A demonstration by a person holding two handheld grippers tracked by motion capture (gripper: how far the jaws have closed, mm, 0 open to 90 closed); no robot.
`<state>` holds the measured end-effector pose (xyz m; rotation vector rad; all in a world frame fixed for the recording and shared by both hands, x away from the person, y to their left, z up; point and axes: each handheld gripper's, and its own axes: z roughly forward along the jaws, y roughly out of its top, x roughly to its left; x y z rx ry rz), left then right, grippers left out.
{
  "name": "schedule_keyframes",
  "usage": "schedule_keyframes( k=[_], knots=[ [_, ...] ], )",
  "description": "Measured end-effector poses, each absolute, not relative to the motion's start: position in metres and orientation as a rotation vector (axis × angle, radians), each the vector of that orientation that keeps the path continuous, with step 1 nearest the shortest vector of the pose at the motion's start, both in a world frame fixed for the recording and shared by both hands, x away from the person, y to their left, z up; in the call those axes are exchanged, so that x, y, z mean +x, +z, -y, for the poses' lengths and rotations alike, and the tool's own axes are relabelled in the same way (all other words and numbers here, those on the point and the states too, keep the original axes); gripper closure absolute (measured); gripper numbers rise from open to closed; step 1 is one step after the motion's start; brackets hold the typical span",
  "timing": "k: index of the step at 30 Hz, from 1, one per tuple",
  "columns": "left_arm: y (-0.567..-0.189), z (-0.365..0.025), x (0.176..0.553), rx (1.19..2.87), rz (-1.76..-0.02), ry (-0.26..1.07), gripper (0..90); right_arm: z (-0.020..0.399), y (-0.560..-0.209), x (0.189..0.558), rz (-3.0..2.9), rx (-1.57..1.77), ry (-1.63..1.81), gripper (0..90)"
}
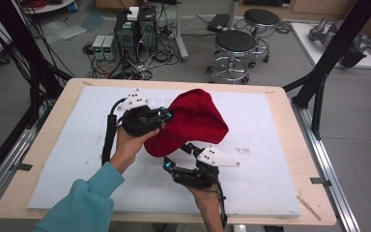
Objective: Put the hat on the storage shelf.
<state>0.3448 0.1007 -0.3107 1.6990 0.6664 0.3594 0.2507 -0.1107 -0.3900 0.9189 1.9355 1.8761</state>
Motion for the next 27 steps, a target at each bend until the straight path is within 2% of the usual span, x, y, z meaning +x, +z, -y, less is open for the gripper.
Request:
schedule_keyframes(
  k=[2, 8, 14, 27],
  knots=[
    [-0.3111, -0.0993, 0.3443, 1.703, -0.661, 0.360, 86.5, 0.1091, -0.3895, 0.2526, -1.928, 0.944, 1.878, 30.6],
    [-0.3116, -0.0970, 0.3426, 1.715, -0.654, 0.371, 86.4, 0.1023, -0.3892, 0.2540, -1.907, 0.954, 1.843, 49.4],
    [-0.3139, -0.0967, 0.3421, 1.719, -0.649, 0.383, 86.4, 0.1027, -0.3885, 0.2546, -1.890, 0.981, 1.817, 62.7],
    [-0.3190, -0.0976, 0.3438, 1.719, -0.621, 0.368, 86.4, 0.1096, -0.3883, 0.2608, -1.913, 1.120, 1.890, 81.8]
  ],
)
